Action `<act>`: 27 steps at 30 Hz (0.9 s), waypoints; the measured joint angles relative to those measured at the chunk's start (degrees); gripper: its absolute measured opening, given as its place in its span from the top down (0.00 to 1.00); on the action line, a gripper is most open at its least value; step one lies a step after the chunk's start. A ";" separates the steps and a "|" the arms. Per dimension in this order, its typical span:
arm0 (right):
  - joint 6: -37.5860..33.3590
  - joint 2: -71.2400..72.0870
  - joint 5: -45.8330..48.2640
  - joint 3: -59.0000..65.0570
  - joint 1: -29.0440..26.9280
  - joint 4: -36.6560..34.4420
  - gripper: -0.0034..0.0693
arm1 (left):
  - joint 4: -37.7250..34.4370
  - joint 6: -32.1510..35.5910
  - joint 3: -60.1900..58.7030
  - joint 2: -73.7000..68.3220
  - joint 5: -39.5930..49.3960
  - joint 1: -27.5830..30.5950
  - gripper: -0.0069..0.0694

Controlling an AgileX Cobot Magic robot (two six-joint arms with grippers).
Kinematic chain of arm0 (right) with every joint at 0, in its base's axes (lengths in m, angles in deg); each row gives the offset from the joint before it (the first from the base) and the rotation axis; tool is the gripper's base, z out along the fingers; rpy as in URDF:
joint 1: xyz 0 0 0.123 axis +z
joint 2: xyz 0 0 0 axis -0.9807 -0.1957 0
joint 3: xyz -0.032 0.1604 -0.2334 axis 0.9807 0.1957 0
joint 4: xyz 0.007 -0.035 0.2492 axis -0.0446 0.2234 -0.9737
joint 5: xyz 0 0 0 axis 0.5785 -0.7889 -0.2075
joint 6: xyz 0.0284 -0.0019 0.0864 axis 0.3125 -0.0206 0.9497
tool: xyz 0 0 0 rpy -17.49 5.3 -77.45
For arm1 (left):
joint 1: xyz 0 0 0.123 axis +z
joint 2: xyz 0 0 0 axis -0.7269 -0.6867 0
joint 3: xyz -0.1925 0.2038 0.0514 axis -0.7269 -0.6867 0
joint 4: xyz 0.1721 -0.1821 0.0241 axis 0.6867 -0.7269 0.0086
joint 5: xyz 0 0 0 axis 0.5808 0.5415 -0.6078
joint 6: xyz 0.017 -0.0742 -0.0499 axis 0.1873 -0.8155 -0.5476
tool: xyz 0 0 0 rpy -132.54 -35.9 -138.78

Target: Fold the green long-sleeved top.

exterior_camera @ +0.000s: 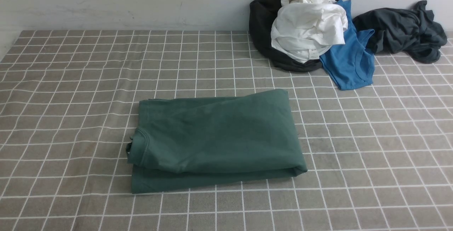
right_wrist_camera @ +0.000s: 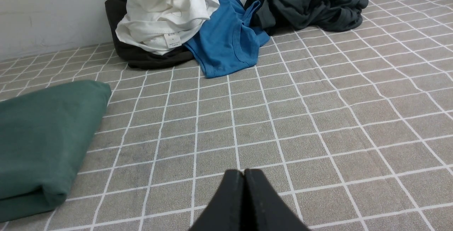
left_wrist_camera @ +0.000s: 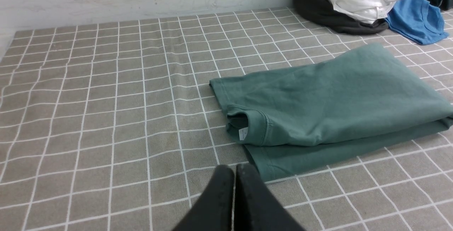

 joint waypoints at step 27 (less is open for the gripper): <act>-0.05 0.00 0.00 0.00 0.00 0.00 0.97 | 0.38 0.64 -18.77 0.02 -28.97 9.37 0.92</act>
